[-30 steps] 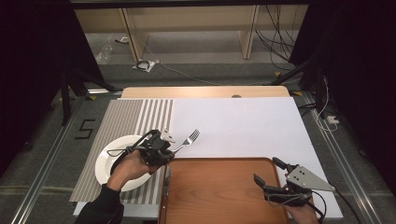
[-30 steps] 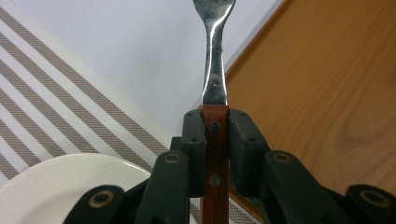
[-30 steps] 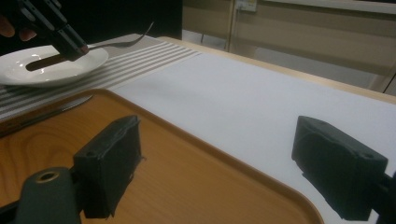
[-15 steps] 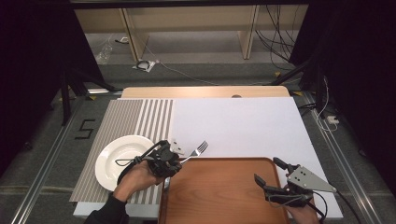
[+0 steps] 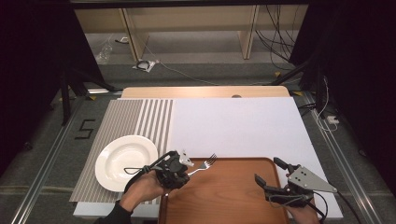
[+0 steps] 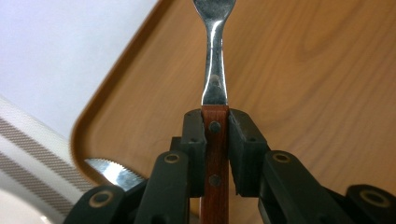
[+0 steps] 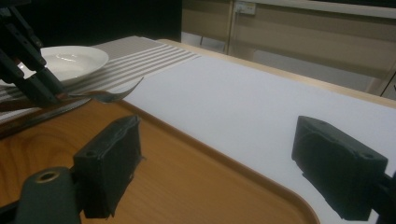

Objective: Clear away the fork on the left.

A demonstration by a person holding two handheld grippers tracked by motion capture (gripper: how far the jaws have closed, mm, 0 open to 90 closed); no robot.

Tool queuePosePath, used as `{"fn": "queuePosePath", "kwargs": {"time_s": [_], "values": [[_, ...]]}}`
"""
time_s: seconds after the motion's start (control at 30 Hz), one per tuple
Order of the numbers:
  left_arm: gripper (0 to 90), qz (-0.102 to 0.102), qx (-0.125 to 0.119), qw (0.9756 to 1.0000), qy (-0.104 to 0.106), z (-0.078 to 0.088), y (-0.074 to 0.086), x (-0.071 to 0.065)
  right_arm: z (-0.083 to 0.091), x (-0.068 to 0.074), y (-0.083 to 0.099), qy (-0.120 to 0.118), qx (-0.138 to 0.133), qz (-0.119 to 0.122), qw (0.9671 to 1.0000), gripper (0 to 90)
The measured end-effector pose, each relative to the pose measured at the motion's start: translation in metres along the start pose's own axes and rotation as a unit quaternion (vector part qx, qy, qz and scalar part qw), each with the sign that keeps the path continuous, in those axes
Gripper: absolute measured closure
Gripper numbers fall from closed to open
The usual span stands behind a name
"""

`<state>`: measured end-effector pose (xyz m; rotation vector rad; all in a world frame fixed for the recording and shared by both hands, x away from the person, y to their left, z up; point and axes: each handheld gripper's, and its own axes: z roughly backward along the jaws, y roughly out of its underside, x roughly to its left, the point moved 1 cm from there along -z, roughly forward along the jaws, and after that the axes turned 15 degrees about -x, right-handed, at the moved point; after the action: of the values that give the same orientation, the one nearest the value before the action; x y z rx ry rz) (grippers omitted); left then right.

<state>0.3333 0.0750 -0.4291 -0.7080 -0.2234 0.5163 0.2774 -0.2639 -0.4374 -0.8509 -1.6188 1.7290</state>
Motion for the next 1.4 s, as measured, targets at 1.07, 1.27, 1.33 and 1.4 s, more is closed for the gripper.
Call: {"fn": "queuePosePath", "kwargs": {"time_s": [1.07, 1.27, 1.33, 1.4], "values": [[77.2, 0.007, 0.042, 0.9974, 0.057, -0.019, 0.019, -0.05, 0.0, 0.001, 0.0, 0.0, 0.001, -0.002, 1.0, 16.5], [77.2, 0.009, 0.045, 0.9971, 0.061, -0.019, 0.022, -0.055, 0.0, 0.001, 0.0, -0.001, 0.001, -0.001, 1.0, 16.5], [77.2, 0.008, 0.046, 0.9971, 0.061, -0.018, 0.022, -0.056, 0.0, 0.001, 0.0, -0.001, 0.0, -0.001, 1.0, 16.5], [77.2, 0.005, 0.047, 0.9968, 0.064, -0.019, 0.024, -0.059, 0.0, 0.001, 0.0, 0.0, 0.0, -0.001, 1.0, 16.5]]}}
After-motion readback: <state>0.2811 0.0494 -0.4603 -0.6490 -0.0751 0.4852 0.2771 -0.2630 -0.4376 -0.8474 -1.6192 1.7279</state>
